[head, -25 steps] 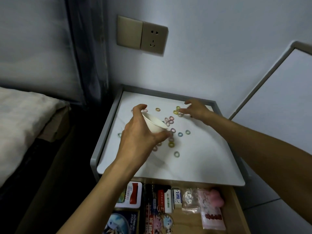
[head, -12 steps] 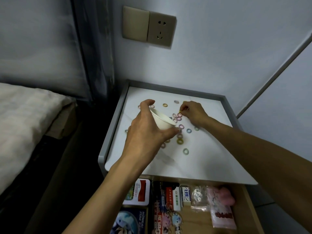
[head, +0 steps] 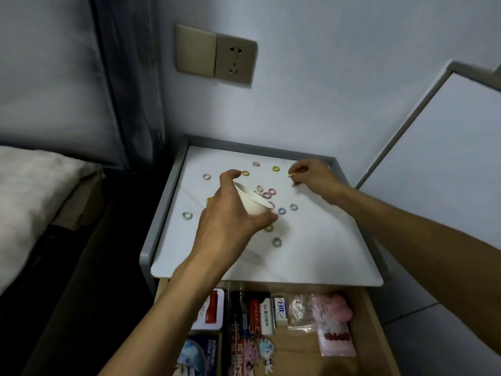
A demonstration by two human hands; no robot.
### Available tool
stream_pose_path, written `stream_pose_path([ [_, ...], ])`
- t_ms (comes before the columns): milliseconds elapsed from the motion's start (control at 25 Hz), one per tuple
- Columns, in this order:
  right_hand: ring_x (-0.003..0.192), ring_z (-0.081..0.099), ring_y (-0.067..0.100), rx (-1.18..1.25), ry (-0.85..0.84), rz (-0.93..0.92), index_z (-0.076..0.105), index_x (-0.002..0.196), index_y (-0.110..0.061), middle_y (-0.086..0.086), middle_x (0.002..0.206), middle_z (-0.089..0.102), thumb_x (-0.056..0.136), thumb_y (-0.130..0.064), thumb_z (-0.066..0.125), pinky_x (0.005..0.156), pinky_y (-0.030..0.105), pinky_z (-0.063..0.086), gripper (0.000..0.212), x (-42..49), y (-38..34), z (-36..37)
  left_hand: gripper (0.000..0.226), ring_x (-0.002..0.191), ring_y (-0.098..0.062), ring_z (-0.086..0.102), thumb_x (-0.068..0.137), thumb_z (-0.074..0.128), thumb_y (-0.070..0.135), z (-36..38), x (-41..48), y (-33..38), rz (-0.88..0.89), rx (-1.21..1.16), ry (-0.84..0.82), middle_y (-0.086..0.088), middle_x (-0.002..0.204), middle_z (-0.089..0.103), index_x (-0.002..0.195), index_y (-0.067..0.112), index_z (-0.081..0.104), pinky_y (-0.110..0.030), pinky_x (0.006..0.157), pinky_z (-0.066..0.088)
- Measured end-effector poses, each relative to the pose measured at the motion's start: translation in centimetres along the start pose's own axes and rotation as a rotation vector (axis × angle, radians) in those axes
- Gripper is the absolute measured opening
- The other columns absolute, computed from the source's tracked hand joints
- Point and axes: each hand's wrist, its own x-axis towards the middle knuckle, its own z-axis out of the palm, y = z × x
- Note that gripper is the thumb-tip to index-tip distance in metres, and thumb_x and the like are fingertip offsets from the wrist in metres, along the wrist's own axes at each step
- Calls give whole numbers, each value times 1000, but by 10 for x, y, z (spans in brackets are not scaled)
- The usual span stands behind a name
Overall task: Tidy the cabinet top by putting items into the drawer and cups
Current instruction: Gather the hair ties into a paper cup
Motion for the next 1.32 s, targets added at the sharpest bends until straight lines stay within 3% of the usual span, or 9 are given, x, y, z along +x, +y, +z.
stream_pose_path([
  [120,78,66,17,249,-242,-165,68,91,-5,10,86,68,84,5,65,76,23,55,13,-33,-56,-2,91,98,-16,52,67,85,41,1,1,-1,-16,-2,13,9,110,50,139,33,29,-26,72,37],
  [320,94,67,21,-9,-704,-408,73,101,-17,5,104,72,87,-7,69,85,32,53,18,-70,-110,7,95,88,-10,61,67,86,35,-2,5,-4,11,-13,76,7,123,60,142,29,28,-18,67,45],
  [440,88,65,10,98,-442,-361,74,98,-18,-1,98,73,90,-10,67,75,22,52,13,-39,-104,9,95,104,-19,59,68,86,36,-12,5,-7,44,102,142,1,129,57,143,27,28,-27,76,47],
  [600,103,59,22,-148,-58,66,65,115,-13,4,110,65,94,-29,62,83,28,48,27,39,-35,24,94,112,-22,56,68,85,38,-23,6,-13,26,69,178,1,130,56,143,29,29,-32,85,48],
  [720,131,43,33,-377,-44,217,51,137,-18,11,144,46,92,-52,55,109,40,35,56,78,4,45,94,109,-19,57,68,85,40,-28,10,-16,20,20,177,3,127,56,143,31,29,-35,87,52],
  [880,133,35,35,-366,-99,141,54,128,-32,11,144,39,85,-66,54,112,46,30,55,97,2,81,94,110,-18,57,67,85,41,-33,17,-22,-3,10,181,6,126,55,142,32,29,-38,91,51],
  [1040,107,54,21,-336,-163,-56,62,104,-27,3,114,57,78,-46,77,89,29,46,35,95,0,96,94,106,-19,58,66,85,43,-36,20,-27,-43,15,162,5,124,56,140,34,28,-41,89,53],
  [1160,85,55,14,-320,-155,-192,67,91,-14,-2,89,60,82,-19,77,65,14,40,14,89,-4,98,92,104,-18,58,67,85,42,-32,18,-25,-45,32,119,8,118,54,140,34,28,-38,89,52],
  [1320,73,60,11,-320,-155,-186,71,81,-9,3,84,67,79,-1,74,65,14,46,8,79,-11,95,91,103,-18,57,68,84,42,-29,16,-22,-32,57,89,8,117,52,140,33,29,-30,82,49],
])
